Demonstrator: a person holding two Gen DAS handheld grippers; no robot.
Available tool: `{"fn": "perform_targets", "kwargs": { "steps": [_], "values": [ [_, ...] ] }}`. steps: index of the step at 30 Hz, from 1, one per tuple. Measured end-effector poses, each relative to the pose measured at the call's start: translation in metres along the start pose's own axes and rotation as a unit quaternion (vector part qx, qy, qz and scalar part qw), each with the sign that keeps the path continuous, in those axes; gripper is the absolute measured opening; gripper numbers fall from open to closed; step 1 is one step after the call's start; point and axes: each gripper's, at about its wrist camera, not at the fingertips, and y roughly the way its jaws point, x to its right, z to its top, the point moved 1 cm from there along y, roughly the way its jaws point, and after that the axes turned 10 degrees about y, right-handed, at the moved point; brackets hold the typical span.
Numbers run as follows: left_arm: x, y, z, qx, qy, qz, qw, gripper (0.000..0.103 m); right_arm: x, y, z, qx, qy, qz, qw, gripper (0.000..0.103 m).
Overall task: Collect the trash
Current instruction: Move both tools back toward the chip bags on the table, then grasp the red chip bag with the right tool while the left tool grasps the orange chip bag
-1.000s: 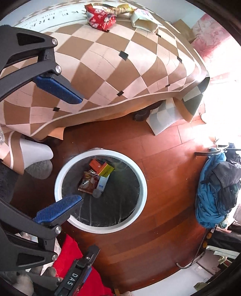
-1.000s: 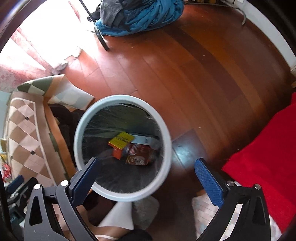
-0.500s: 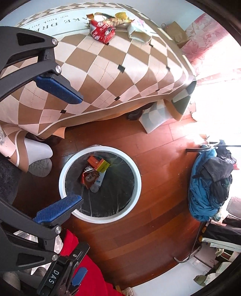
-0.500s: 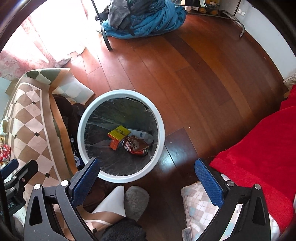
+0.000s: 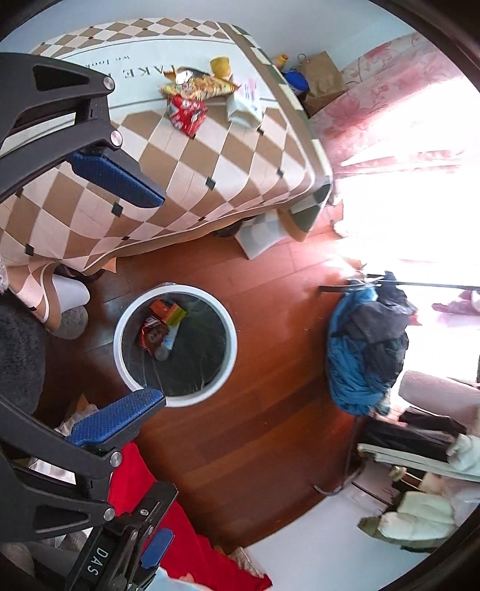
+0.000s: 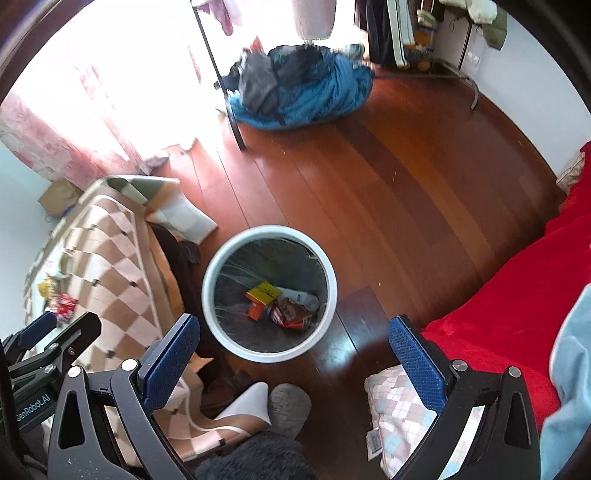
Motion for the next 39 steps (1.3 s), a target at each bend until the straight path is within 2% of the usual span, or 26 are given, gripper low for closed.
{"fn": "perform_targets", "kwargs": {
  "steps": [6,10,13,18,21,24,26,28,29,32,34,36,39],
  "values": [
    [-0.025,-0.046,-0.008,0.033,-0.015,0.006,0.9993,0.100,-0.020,-0.059,-0.011,0.037,0.007,0.036,0.999,0.103],
    [-0.065,-0.069,-0.024,0.046,-0.041,0.023,0.9979,0.100,-0.053,-0.088,-0.025,0.049,0.001,0.075,0.996,0.103],
    [-0.111,-0.072,-0.045,0.044,-0.071,0.053,0.9951,0.100,-0.088,-0.092,-0.036,0.038,-0.013,0.112,0.993,0.103],
    [-0.212,-0.051,-0.098,-0.001,-0.138,0.123,0.9827,0.100,-0.178,-0.061,-0.063,-0.013,-0.057,0.157,0.986,0.103],
    [-0.275,-0.025,-0.137,-0.041,-0.187,0.153,0.9694,0.100,-0.239,-0.018,-0.080,-0.065,-0.078,0.184,0.978,0.103],
    [-0.316,-0.003,-0.169,-0.078,-0.218,0.173,0.9575,0.100,-0.292,0.035,-0.095,-0.113,-0.094,0.183,0.972,0.102],
    [-0.332,0.007,-0.183,-0.091,-0.230,0.179,0.9523,0.100,-0.323,0.072,-0.102,-0.143,-0.096,0.180,0.968,0.096],
    [-0.348,0.019,-0.193,-0.104,-0.239,0.181,0.9483,0.100,-0.343,0.104,-0.106,-0.167,-0.093,0.174,0.966,0.083],
    [-0.354,0.025,-0.196,-0.110,-0.243,0.182,0.9466,0.100,-0.353,0.119,-0.108,-0.177,-0.089,0.173,0.965,0.082],
    [-0.359,0.034,-0.196,-0.114,-0.245,0.176,0.9467,0.100,-0.368,0.146,-0.110,-0.191,-0.082,0.174,0.963,0.071],
    [-0.361,0.037,-0.191,-0.111,-0.242,0.171,0.9487,0.100,-0.374,0.157,-0.112,-0.202,-0.079,0.175,0.960,0.039],
    [-0.357,0.038,-0.180,-0.100,-0.239,0.161,0.9525,0.100,-0.375,0.157,-0.114,-0.202,-0.080,0.182,0.959,0.019],
    [-0.350,0.045,-0.155,-0.085,-0.231,0.138,0.9593,0.100,-0.370,0.147,-0.112,-0.186,-0.088,0.187,0.961,0.013]
  ]
}}
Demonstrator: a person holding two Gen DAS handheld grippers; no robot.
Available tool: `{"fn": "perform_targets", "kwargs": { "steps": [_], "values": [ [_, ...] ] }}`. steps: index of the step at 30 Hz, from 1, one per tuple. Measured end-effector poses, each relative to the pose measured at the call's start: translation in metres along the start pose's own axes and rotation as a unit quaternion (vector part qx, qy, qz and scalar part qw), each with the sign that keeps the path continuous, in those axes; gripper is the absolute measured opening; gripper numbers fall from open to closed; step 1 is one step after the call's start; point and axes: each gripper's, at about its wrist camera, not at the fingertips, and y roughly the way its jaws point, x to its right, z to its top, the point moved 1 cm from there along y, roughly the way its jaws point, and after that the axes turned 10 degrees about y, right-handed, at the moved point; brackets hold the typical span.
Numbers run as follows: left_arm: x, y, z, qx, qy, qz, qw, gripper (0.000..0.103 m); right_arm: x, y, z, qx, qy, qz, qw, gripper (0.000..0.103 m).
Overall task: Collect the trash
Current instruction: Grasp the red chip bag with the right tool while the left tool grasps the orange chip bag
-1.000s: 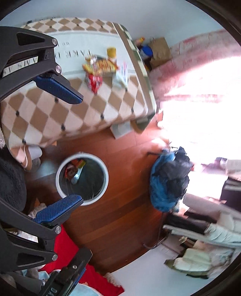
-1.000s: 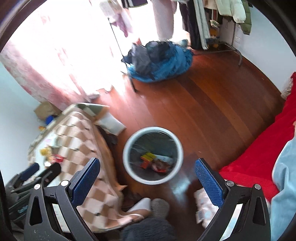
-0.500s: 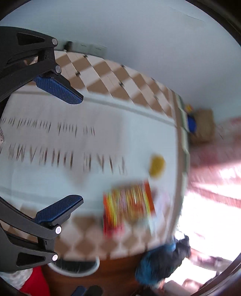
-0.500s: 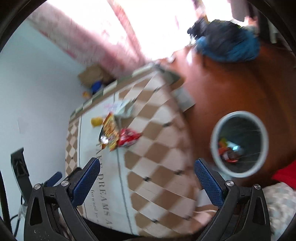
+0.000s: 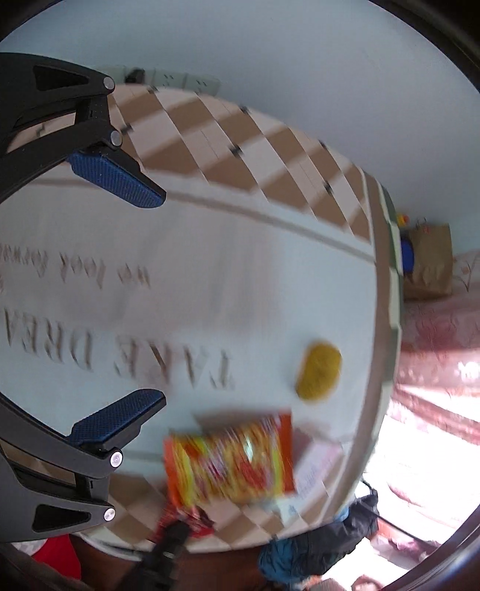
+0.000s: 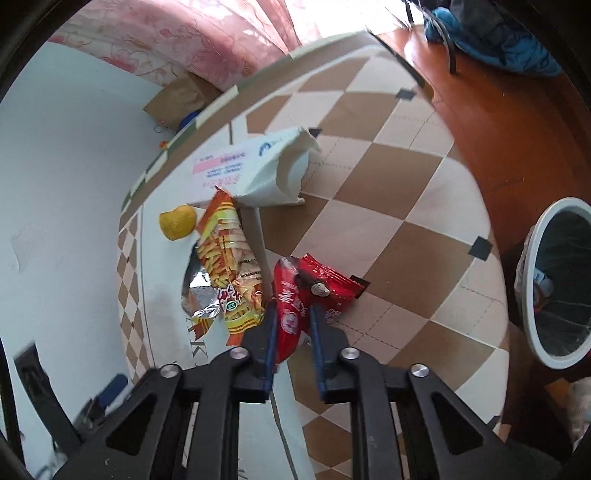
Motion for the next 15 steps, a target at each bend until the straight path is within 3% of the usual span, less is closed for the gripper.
{"fn": "perform_targets", "kwargs": {
  "steps": [4,10,11,12,15],
  "values": [
    [0.033,0.003,0.024,0.007,0.015,-0.055,0.9983,0.100,0.011,-0.026,0.001,0.025,-0.004,-0.010,1.000,0.011],
    [0.077,0.033,0.055,-0.015,0.045,-0.097,0.9942,0.099,0.034,-0.053,0.011,0.052,0.003,-0.037,0.998,0.011],
    [0.082,0.037,0.057,-0.016,0.047,-0.104,0.9933,0.090,0.038,-0.054,0.013,0.054,0.007,-0.041,0.998,0.011],
    [0.087,0.042,0.059,-0.017,0.051,-0.103,0.9932,0.068,0.042,-0.054,0.015,0.055,0.009,-0.045,0.997,0.011],
    [0.095,0.037,0.058,-0.004,0.059,-0.097,0.9935,0.035,0.051,-0.055,0.017,0.054,0.017,-0.050,0.997,0.011]
  ]
}}
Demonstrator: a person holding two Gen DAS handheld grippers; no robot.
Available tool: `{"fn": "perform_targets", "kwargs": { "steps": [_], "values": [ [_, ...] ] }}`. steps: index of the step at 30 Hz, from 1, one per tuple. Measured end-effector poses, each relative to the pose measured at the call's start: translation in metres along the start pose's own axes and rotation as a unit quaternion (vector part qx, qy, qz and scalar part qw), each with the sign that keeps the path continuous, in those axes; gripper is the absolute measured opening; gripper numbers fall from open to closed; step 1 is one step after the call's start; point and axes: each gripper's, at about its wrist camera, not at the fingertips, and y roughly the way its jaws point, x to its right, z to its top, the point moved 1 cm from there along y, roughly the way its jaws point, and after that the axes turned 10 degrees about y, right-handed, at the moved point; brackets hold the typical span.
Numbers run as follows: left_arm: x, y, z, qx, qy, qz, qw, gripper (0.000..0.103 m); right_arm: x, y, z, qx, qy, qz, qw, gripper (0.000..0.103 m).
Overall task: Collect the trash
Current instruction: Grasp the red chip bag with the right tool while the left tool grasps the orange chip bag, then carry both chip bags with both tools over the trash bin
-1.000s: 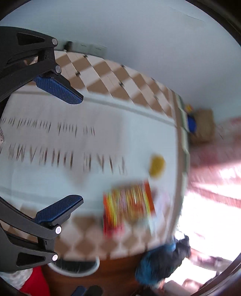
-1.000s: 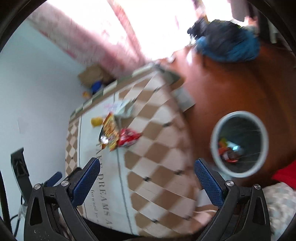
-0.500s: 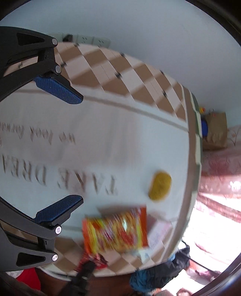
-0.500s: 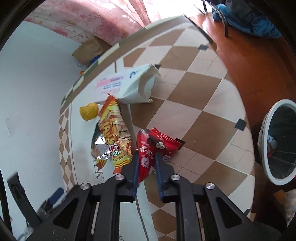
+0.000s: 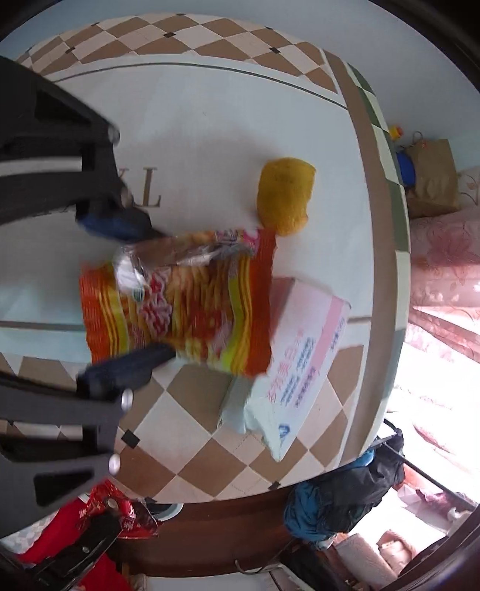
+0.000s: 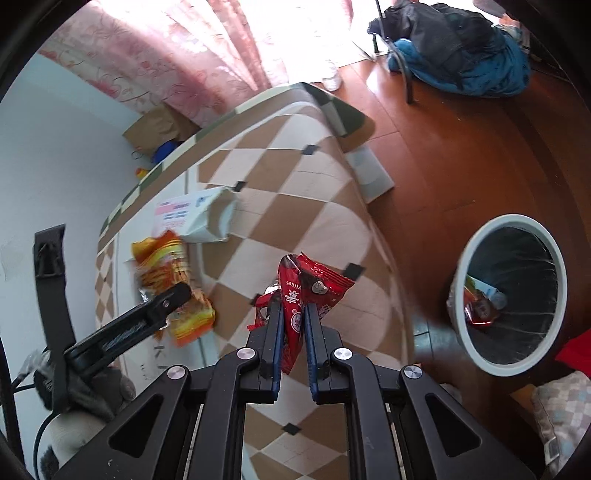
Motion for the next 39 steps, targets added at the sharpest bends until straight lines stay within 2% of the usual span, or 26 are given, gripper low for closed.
{"fn": "perform_targets", "kwargs": {
  "steps": [1,3,9,16,22,26,29,34,39],
  "values": [
    [0.002,-0.003,-0.001,0.004,0.003,0.006,1.0000,0.033,0.002,-0.001,0.000,-0.001,0.001,0.001,1.000,0.011],
    [0.005,-0.007,-0.005,0.012,0.014,0.018,0.9997,0.023,0.002,0.000,-0.001,0.000,-0.001,0.002,1.000,0.011],
    [0.001,-0.034,-0.030,0.037,0.032,0.042,0.9980,0.009,-0.007,-0.008,-0.011,0.003,-0.016,0.014,1.000,0.011],
    [0.015,-0.101,-0.051,0.099,0.061,0.054,0.9918,0.008,-0.016,-0.046,-0.026,0.023,-0.040,0.043,0.998,0.011],
    [0.067,-0.168,-0.051,0.159,0.098,0.018,0.9822,0.008,0.002,-0.111,-0.031,0.061,-0.048,0.075,0.994,0.011],
    [0.130,-0.191,-0.044,0.177,0.135,-0.035,0.9741,0.008,0.044,-0.160,-0.030,0.094,-0.033,0.082,0.992,0.011],
    [0.176,-0.185,-0.039,0.173,0.162,-0.067,0.9691,0.008,0.091,-0.191,-0.025,0.113,-0.011,0.071,0.991,0.011],
    [0.258,-0.138,-0.031,0.129,0.203,-0.110,0.9644,0.008,0.182,-0.209,-0.014,0.126,0.043,0.032,0.991,0.011],
    [0.320,-0.072,-0.025,0.072,0.240,-0.121,0.9604,0.009,0.266,-0.179,0.003,0.102,0.098,-0.002,0.990,0.011]
  ]
}}
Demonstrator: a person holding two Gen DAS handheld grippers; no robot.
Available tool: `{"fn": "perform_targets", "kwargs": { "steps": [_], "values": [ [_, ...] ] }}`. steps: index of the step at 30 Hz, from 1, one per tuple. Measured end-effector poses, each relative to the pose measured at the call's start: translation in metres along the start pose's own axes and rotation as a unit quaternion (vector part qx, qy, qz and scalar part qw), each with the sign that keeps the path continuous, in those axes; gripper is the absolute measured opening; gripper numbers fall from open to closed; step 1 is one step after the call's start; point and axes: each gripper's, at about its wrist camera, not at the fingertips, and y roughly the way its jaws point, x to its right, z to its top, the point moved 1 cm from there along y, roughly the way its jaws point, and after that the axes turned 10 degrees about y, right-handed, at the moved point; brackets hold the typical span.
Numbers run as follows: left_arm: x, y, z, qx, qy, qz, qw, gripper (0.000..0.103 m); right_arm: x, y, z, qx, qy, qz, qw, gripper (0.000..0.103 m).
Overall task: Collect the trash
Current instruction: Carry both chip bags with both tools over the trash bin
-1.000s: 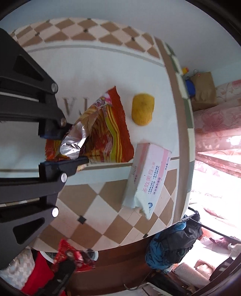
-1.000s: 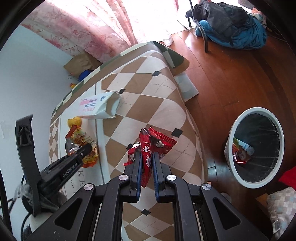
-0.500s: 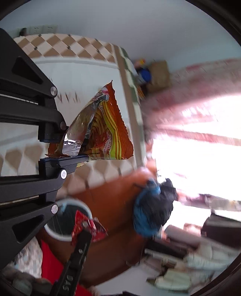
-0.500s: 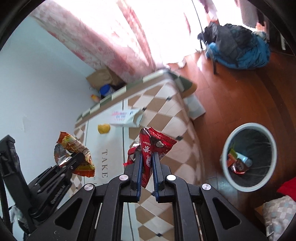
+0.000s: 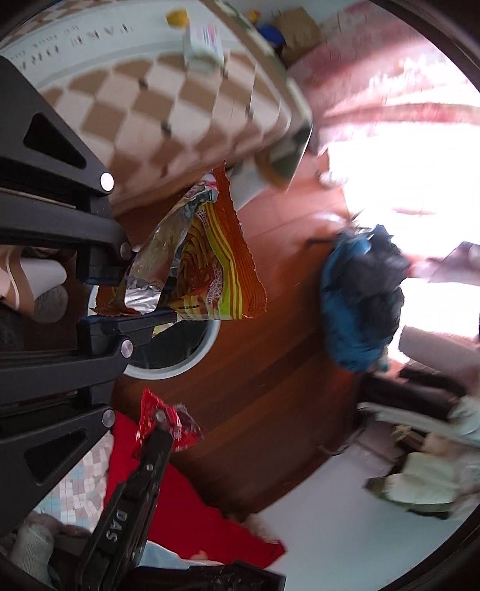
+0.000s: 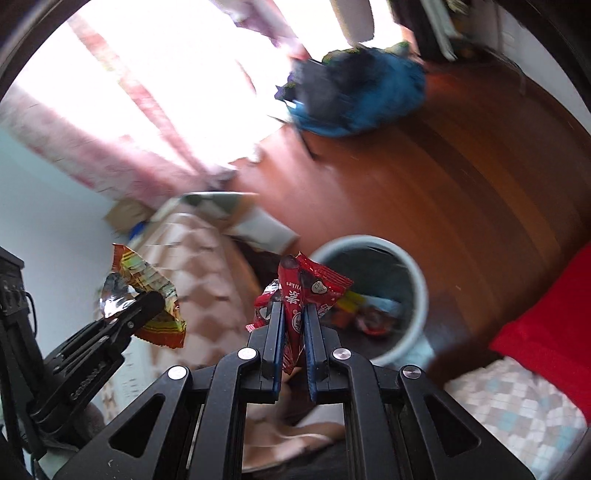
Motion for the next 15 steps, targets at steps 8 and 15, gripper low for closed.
{"fn": "perform_targets", "kwargs": {
  "steps": [8,15],
  "values": [
    [0.016,0.093,0.006,-0.072,0.020,0.000,0.9972,0.013,0.069,0.102,0.021,-0.071,0.044,-0.032,0.996,0.011],
    [0.017,0.130,-0.004,-0.108,0.010,0.004,0.9941,0.015,0.095,0.151,0.026,-0.099,0.054,-0.039,0.993,0.011]
  ]
}}
